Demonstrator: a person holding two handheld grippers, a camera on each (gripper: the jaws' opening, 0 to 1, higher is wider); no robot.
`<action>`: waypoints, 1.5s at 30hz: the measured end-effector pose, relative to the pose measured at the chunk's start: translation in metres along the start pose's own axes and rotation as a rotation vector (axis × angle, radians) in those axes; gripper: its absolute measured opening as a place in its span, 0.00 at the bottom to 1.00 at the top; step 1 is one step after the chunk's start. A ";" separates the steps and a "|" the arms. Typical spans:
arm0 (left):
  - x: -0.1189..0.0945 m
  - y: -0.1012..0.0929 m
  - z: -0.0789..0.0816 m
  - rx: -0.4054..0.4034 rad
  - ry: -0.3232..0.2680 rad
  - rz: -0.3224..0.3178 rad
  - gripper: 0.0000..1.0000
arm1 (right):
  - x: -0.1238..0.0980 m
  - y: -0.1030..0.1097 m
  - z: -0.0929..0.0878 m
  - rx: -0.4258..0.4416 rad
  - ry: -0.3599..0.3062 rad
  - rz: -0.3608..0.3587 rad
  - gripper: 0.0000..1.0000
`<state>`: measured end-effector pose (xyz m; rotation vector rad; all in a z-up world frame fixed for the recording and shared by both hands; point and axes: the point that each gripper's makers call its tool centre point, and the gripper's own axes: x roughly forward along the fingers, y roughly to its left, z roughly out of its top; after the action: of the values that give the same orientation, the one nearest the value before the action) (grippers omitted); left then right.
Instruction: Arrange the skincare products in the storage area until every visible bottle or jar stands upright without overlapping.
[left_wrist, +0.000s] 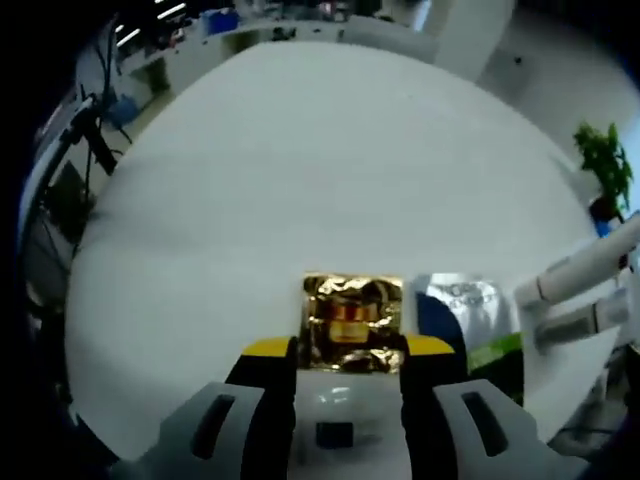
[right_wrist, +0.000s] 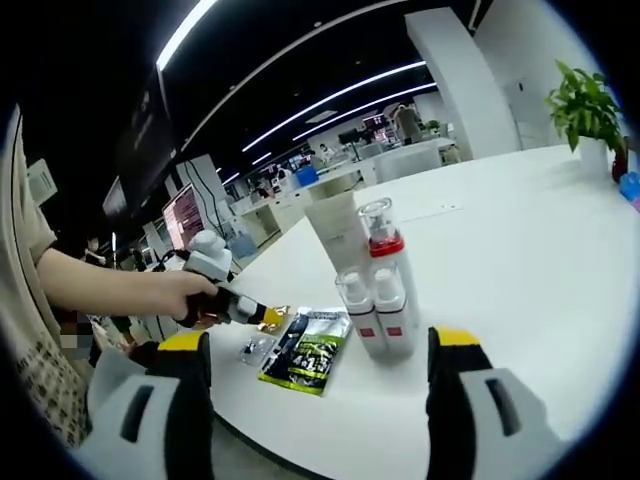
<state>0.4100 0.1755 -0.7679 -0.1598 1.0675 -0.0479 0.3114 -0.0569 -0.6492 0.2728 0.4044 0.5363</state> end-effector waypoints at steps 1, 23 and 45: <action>0.001 0.001 0.001 -0.003 -0.010 0.008 0.38 | 0.000 0.000 0.000 -0.001 0.000 0.000 0.89; -0.001 -0.004 0.005 0.067 -0.058 -0.005 0.45 | 0.000 -0.001 0.001 0.000 -0.003 0.002 0.89; -0.074 -0.007 -0.011 0.226 -0.261 -0.201 0.78 | 0.000 0.016 -0.002 -0.134 0.018 0.020 0.91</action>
<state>0.3651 0.1760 -0.7083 -0.0664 0.7761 -0.3199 0.3036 -0.0437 -0.6451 0.1433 0.3817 0.5836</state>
